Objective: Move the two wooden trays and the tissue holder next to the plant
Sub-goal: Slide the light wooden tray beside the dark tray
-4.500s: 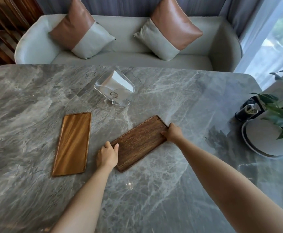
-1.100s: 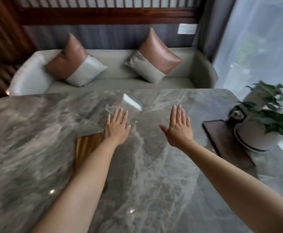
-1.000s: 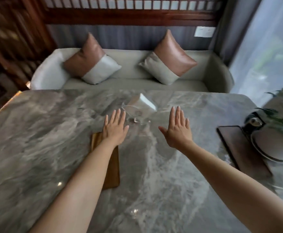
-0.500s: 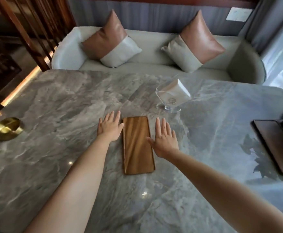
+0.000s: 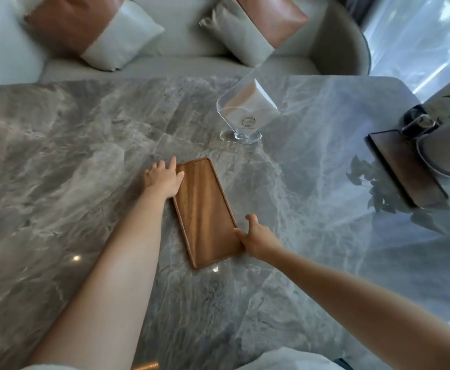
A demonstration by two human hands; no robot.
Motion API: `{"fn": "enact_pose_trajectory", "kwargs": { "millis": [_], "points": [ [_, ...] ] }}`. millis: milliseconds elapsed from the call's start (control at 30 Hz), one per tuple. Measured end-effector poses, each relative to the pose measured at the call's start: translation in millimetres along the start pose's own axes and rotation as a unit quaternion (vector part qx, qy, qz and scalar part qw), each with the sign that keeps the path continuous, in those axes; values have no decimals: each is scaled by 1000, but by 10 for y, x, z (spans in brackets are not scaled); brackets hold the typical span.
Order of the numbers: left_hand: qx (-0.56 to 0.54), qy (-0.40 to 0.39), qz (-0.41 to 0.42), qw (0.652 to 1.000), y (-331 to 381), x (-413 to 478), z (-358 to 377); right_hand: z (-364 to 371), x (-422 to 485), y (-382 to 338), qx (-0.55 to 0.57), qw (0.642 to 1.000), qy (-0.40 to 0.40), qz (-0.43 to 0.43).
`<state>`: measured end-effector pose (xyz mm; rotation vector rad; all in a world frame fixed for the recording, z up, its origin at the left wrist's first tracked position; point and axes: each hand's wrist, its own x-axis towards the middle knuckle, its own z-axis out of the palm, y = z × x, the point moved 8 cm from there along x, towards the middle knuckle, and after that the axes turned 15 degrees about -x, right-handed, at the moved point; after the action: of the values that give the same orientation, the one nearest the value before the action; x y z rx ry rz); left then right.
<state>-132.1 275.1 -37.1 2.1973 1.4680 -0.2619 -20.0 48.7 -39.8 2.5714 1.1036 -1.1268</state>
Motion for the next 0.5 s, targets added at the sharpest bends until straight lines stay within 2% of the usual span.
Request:
{"fn": "enact_pose_trajectory", "kwargs": {
  "millis": [167, 500],
  "points": [
    [7, -2, 1, 1000, 23, 143, 13, 243, 33, 76, 173, 981, -78, 38],
    [-52, 0, -32, 998, -27, 113, 58, 444, 63, 176, 324, 940, -59, 89]
  ]
}}
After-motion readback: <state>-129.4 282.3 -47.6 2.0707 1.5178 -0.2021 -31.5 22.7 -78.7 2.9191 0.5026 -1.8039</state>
